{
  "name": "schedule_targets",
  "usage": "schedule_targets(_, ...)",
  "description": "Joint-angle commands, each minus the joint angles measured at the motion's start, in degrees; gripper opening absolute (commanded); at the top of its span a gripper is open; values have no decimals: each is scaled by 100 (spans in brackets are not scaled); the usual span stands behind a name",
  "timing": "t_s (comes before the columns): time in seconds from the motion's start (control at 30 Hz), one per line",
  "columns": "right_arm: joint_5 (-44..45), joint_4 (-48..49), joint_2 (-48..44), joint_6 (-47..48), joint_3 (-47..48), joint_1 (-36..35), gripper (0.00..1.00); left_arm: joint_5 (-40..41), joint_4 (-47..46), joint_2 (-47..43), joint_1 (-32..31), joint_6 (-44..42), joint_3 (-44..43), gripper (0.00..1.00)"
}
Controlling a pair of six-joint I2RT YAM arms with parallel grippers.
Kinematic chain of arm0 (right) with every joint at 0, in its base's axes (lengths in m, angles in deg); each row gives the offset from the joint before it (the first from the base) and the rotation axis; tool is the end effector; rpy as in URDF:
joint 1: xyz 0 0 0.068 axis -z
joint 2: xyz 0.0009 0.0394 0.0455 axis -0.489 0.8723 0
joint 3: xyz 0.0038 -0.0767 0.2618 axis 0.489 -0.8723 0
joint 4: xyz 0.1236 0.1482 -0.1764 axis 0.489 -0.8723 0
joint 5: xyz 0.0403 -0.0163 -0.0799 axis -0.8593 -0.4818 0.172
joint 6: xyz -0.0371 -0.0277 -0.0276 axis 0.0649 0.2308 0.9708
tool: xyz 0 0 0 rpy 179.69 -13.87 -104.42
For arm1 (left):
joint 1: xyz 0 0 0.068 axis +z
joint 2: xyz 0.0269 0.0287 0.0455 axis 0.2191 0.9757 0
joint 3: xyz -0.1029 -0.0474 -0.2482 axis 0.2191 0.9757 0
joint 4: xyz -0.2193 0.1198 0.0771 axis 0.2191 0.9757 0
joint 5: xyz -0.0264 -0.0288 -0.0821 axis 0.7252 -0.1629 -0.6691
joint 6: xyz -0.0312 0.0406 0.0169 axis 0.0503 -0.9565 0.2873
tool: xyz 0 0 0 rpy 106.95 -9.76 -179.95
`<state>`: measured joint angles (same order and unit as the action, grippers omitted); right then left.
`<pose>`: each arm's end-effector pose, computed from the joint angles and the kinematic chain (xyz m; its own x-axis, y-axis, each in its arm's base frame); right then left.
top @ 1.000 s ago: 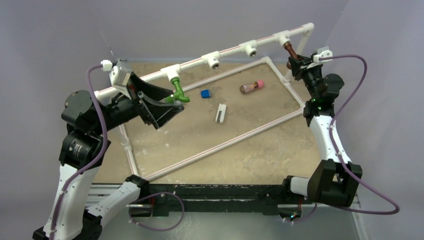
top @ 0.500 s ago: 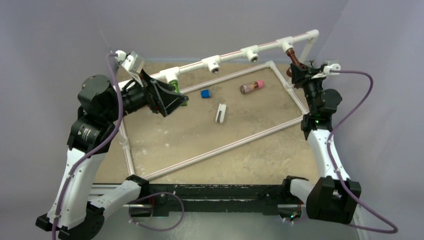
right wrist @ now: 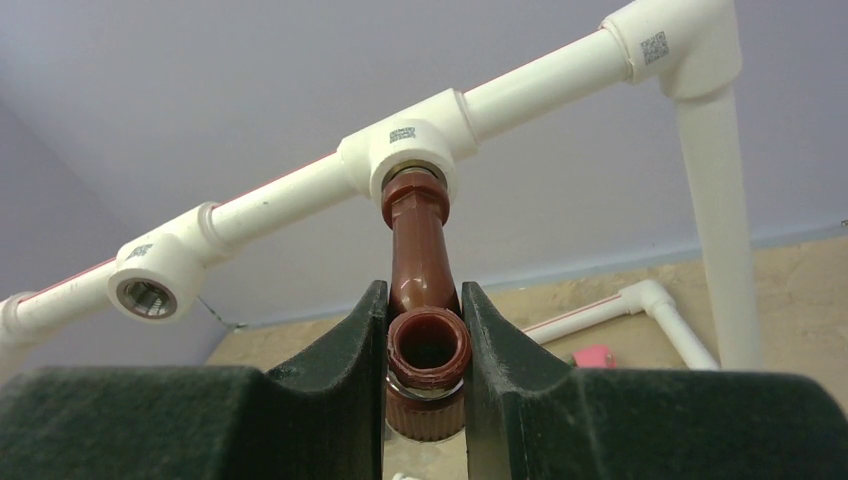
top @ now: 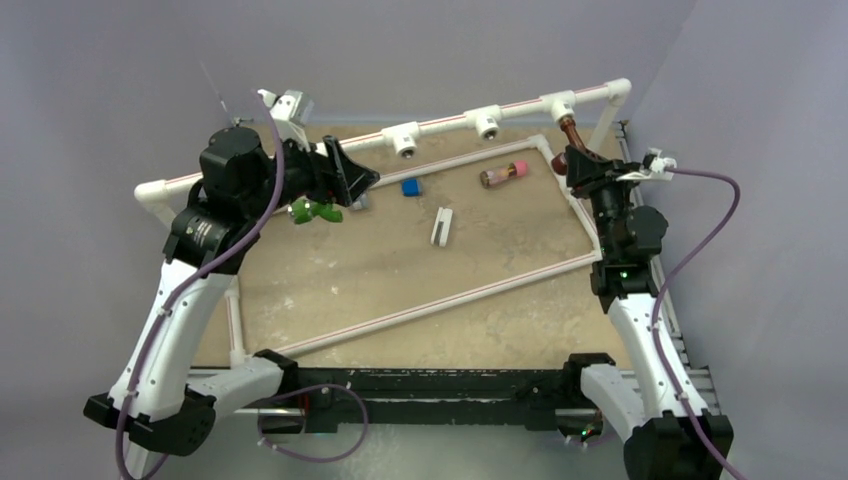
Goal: Install the water faucets
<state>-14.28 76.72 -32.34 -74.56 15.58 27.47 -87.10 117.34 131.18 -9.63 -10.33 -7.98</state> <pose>0.2021 0.0093 0.3779 0.3152 0.4956 -0.8093 -0.2935 0.8619 0.4135 0.1744 -0.0844 0.4801 -0.4512 -0.2250 -0.8636 0.5260 0.7147 -0.4610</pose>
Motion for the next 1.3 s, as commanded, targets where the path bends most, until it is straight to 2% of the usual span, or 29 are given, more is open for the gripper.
schedule_targets(0.0, -1, 68, -309, -194, -144, -77, 0, 933, -79, 373, -4, -172, -155, 74)
schedule_targets(0.23, 50, -144, -605, -62, -286, -80, 0, 1262, 73, 1417, 118, -313, -669, 67)
schedule_targets(0.37, 0, -211, -726, -124, -355, -81, 0, 1502, 126, 1785, 143, -391, -822, 67)
schedule_targets(0.53, 128, -169, -786, -91, -515, -79, 0, 1412, 44, 2220, 297, -455, -1109, 67)
schedule_targets(0.73, 276, -65, -590, -299, -492, -75, 0, 1345, -207, 2109, 304, -633, -1096, 67)
schedule_targets(0.8, 174, 17, -530, -673, -514, -75, 0, 1083, -210, 1933, 304, -647, -1051, 68)
schedule_targets(1.0, -5, 518, -583, -2837, -746, -79, 0, -256, -290, 1382, 304, -397, -681, 68)
schedule_targets(1.13, -71, 770, -583, -4194, -825, -80, 0, -803, -448, 960, 304, -139, -419, 68)
schedule_targets(1.27, -12, 760, -606, -5174, -780, -82, 0, -1358, -576, 654, 304, 70, -285, 68)
